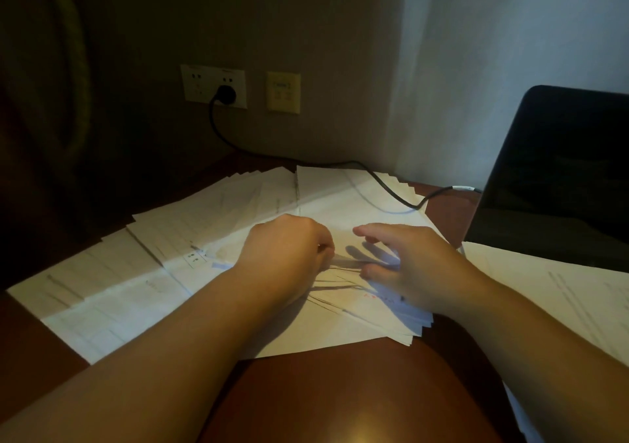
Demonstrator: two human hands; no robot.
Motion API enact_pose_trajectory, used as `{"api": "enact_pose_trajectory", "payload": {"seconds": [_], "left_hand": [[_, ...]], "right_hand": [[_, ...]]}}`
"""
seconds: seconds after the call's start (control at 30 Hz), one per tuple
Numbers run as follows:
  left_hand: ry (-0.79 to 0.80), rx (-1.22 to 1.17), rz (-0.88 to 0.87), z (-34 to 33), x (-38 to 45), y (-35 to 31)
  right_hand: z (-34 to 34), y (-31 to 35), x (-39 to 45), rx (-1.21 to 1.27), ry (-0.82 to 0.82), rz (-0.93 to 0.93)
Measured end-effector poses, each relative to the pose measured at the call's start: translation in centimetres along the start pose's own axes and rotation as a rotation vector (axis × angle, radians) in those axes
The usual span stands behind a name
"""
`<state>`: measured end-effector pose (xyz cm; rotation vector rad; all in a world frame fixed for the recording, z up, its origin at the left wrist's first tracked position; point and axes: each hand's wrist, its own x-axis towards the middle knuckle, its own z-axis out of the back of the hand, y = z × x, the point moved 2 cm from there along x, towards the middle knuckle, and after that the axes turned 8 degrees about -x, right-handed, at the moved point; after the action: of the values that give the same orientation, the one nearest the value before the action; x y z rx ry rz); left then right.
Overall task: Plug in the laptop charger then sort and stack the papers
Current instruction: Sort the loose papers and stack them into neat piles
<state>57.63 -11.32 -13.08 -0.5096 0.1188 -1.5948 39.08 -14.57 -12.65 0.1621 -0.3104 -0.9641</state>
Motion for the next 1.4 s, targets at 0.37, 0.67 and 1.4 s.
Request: {"api": "enact_pose_trajectory", "payload": {"seconds": [0.37, 0.67, 1.4], "left_hand": [[-0.335, -0.256, -0.031, 1.9, -0.6, -0.8], [0.033, -0.052, 0.076, 0.5, -0.8, -0.8], [0.091, -0.089, -0.159, 2.5, -1.2, -0.2]], "right_hand": [[1.2, 0.1, -0.2, -0.085, -0.29, -0.036], [1.9, 0.7, -0.6, 0.085, -0.437, -0.14], [0.7, 0.5, -0.1, 0.016, -0.26, 0.031]]}}
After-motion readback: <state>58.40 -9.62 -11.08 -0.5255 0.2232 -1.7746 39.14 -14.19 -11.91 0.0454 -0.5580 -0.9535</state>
